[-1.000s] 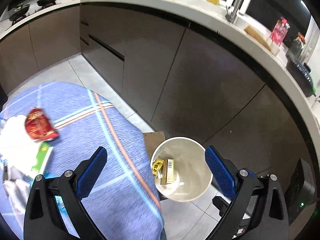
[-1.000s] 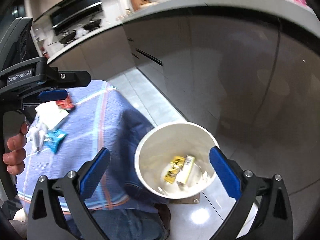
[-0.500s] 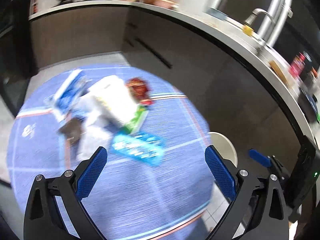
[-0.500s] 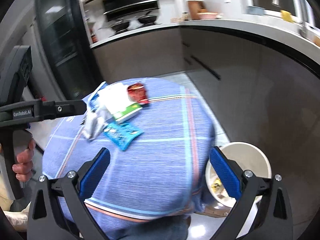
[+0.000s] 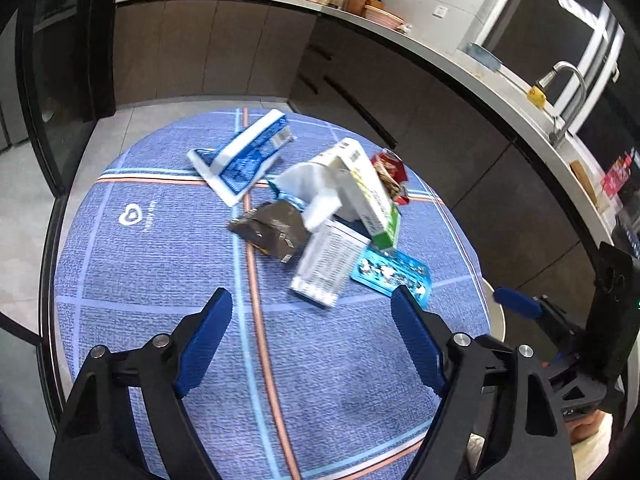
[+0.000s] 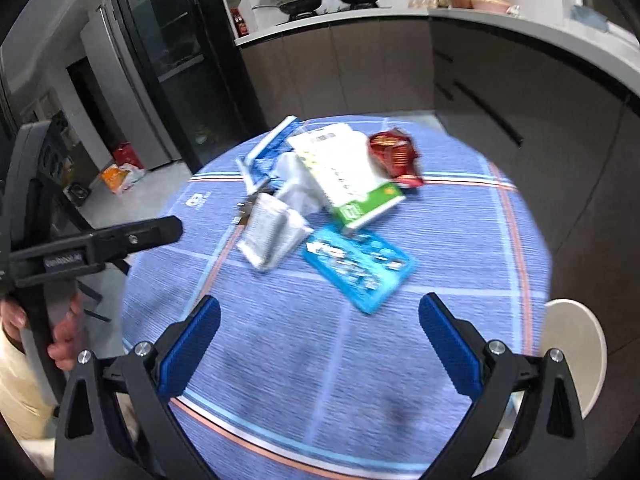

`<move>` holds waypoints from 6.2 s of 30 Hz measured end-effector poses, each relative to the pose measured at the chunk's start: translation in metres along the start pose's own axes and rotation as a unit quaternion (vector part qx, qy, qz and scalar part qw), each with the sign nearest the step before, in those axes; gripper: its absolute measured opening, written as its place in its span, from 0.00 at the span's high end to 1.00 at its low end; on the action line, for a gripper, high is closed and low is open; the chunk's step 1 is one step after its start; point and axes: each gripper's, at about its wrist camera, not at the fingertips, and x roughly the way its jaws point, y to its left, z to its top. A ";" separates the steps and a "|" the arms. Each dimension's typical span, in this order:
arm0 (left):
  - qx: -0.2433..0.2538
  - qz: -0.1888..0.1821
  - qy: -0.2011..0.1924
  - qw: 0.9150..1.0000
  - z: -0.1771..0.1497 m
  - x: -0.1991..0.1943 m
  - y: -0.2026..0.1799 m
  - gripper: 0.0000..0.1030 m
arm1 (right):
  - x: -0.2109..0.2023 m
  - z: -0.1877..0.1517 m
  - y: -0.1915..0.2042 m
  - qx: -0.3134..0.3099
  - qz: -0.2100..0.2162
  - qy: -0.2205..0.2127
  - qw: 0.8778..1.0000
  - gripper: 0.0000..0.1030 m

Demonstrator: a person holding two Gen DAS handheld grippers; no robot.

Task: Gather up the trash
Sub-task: 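Move both tools back over the table toward the remaining trash, then grasp the brown foil packet with the left tool while the right tool grasps the white leaflet, then carry the foil packet and leaflet over the white bin with both tools, then open both tools to drop the packet and leaflet into the bin, then move both tools back over the table toward the blister pack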

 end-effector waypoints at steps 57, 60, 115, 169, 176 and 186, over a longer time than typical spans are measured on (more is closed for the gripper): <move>0.008 -0.031 0.032 0.999 0.031 0.045 0.004 0.93 | 0.022 0.024 0.016 0.038 0.000 -0.027 0.999 0.94; 0.014 -0.042 0.020 0.999 0.031 0.027 -0.006 0.93 | 0.004 0.026 0.014 0.040 -0.003 -0.046 0.998 0.94; 0.248 -0.191 0.147 0.938 -0.026 0.186 -0.348 0.93 | -0.093 -0.126 -0.246 0.280 -0.178 -0.086 0.939 0.94; 0.203 -0.135 0.006 0.970 0.016 0.076 -0.292 0.08 | -0.109 -0.079 -0.171 0.144 -0.157 -0.120 0.970 0.03; 0.142 -0.106 -0.010 0.984 0.033 0.048 -0.221 0.08 | -0.097 -0.053 -0.127 0.100 -0.118 -0.116 0.981 0.03; 0.071 -0.055 -0.029 0.996 0.039 0.024 -0.121 0.08 | -0.050 -0.021 -0.063 0.052 -0.060 -0.075 0.994 0.03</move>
